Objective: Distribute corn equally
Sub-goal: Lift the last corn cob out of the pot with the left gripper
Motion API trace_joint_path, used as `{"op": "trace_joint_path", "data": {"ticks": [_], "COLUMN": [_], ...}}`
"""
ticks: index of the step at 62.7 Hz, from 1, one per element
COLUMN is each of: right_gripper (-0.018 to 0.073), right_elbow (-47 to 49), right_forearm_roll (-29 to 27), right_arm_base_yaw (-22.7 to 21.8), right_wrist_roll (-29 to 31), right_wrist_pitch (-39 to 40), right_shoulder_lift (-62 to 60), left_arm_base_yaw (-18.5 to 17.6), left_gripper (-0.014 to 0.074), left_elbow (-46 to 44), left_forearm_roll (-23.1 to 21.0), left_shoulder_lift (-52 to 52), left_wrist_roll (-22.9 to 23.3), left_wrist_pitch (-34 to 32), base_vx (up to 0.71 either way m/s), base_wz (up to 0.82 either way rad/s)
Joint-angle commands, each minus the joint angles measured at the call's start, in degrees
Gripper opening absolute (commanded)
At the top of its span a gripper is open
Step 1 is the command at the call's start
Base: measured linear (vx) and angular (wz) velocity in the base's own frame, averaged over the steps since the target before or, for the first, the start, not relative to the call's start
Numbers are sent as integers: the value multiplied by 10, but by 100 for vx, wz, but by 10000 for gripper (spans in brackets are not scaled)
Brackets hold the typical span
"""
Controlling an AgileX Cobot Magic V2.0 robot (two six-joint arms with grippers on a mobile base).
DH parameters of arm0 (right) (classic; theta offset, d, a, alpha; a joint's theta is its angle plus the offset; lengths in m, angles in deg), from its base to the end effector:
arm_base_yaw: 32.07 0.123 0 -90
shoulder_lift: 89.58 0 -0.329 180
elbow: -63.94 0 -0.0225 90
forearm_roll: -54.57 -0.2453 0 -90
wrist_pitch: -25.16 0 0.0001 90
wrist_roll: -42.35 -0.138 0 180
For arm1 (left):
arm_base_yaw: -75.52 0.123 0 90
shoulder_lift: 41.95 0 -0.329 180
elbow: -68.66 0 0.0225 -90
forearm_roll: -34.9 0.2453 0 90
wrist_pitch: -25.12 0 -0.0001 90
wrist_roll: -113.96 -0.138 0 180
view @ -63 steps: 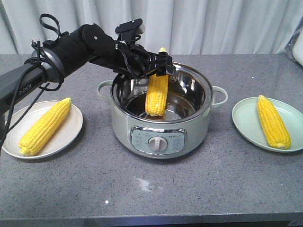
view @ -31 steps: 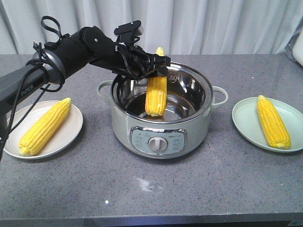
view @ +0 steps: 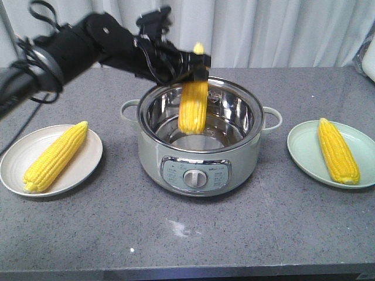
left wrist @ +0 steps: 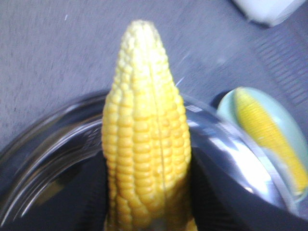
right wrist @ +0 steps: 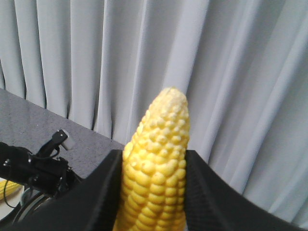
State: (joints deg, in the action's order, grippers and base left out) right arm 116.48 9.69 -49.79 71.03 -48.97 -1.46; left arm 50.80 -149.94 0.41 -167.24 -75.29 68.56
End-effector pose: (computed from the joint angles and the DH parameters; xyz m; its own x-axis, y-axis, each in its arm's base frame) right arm 0.2305 0.0247 0.6403 -0.1256 -0.1391 -0.9823 -0.4460 0.8923 -0.0694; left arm 0.4663 -0.2739 0.3558 -0.6940 0.0186 -0.7198 0.4923 0.7417 -0.4555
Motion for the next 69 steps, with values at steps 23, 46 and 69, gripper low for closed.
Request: {"op": "trace_joint_path", "data": {"ticks": [23, 46, 69], "right_gripper": [-4, -4, -4], "right_elbow": [8, 8, 8], "right_forearm_roll": [-7, -9, -9], "right_arm_base_yaw": [-4, -4, -4], "right_wrist_roll": [1, 2, 2], "right_wrist_pitch": [3, 3, 3], "right_shoulder_lift": [-9, -9, -9], "left_arm_base_yaw": [-1, -1, -1], "left_gripper": [-8, -8, -8], "left_elbow": [-19, -19, -19], "left_forearm_roll": [58, 56, 55], "left_shoulder_lift": [224, 276, 275], "left_wrist_roll": [-13, -13, -13], "left_wrist_pitch": [136, 222, 251], "base_vx": [0, 0, 0], "base_wz": [0, 0, 0]}}
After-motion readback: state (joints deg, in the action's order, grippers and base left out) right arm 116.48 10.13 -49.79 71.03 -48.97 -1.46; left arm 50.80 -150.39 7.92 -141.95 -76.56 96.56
